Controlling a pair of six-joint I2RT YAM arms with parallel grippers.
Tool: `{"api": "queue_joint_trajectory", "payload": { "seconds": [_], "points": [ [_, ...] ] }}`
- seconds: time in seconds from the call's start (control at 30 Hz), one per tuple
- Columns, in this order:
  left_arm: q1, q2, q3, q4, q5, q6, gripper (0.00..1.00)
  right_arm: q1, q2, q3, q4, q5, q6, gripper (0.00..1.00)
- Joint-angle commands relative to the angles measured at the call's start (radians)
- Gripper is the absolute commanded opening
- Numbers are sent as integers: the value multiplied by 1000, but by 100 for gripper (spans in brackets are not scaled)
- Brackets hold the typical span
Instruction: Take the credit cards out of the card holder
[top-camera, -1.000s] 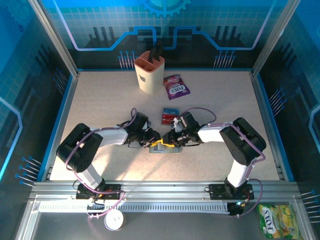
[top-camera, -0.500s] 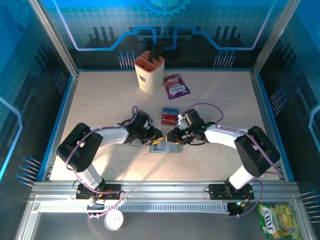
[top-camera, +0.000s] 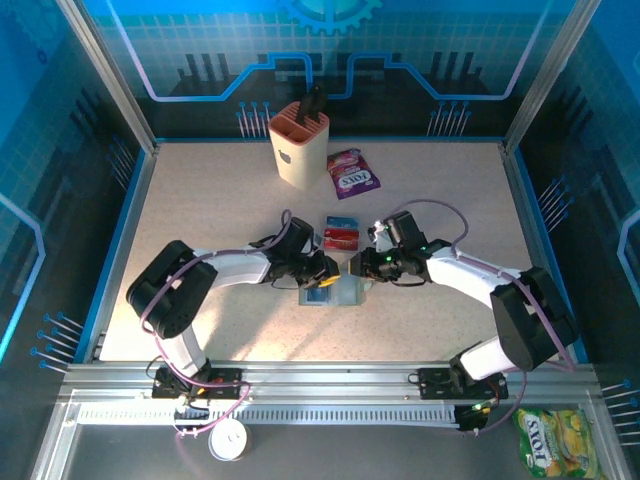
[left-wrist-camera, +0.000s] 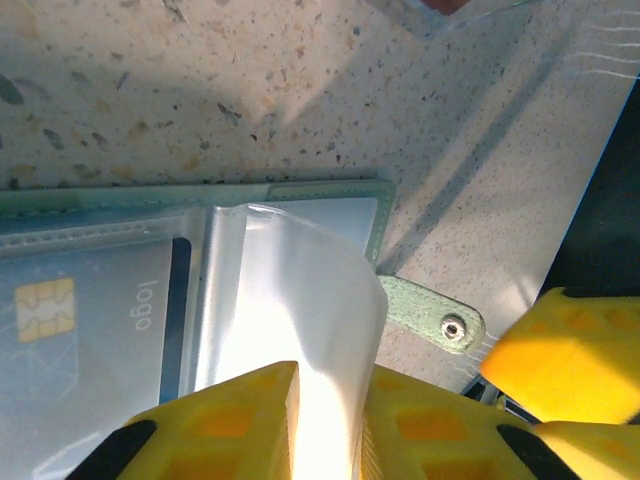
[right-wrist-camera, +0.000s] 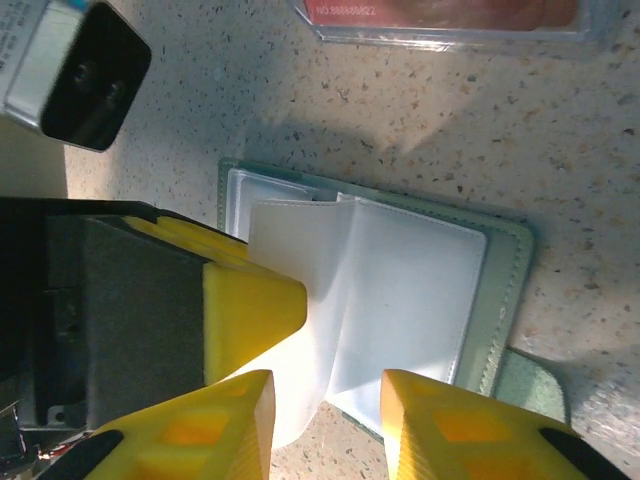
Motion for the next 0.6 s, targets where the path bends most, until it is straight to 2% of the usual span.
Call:
{"api": "queue_joint_trajectory", "payload": {
  "seconds": [0.0, 0.17, 0.57],
  "points": [
    [-11, 28, 44, -11, 33, -7, 21, -18, -23, -23, -30, 4, -21, 35],
    [-27, 64, 73, -6, 37, -13, 22, -26, -35, -42, -24, 5, -18, 35],
    [-36, 85, 121, -27, 36, -1, 35, -32, -28, -49, -11, -14, -3, 35]
  ]
}}
